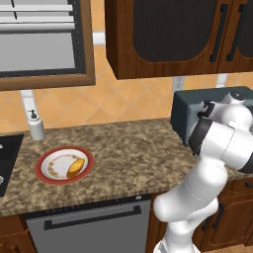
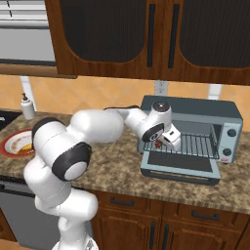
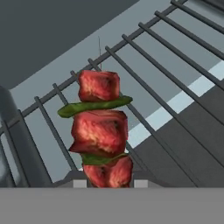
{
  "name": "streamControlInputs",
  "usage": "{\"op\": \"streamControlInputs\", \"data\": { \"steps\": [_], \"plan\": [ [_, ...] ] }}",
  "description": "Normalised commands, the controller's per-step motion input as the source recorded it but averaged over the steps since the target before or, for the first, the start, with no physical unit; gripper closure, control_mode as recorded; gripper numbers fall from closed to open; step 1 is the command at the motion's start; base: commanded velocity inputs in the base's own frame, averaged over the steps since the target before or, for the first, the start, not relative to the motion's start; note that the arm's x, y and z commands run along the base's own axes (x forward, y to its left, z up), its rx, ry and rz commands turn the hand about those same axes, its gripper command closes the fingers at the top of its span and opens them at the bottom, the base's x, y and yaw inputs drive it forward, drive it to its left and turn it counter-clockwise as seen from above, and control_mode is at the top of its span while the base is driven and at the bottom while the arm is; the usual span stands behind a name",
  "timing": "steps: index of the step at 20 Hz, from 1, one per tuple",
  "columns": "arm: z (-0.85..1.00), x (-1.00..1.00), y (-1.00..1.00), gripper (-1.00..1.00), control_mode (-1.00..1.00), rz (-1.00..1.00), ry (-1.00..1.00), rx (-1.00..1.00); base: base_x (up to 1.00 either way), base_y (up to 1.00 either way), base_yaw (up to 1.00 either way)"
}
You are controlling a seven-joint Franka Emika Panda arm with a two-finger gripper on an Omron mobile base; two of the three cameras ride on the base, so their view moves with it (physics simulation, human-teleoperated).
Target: Pick up the kebab skewer and baguette bread, and place them inside the toaster oven. Close the toaster oven door and start by setting the timer.
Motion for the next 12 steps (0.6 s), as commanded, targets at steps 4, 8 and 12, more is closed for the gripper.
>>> {"op": "streamControlInputs", "data": {
  "steps": [4, 8, 12],
  "plan": [
    [-0.23, -0.18, -0.03, -1.00, -1.00, 0.00, -0.01, 0.00, 0.00, 0.00, 0.00],
    [0.00, -0.12, 0.01, -1.00, -1.00, 0.00, -0.07, 0.00, 0.00, 0.00, 0.00],
    [0.22, -0.25, 0.06, -1.00, -1.00, 0.00, -0.09, 0.00, 0.00, 0.00, 0.00]
  ]
}}
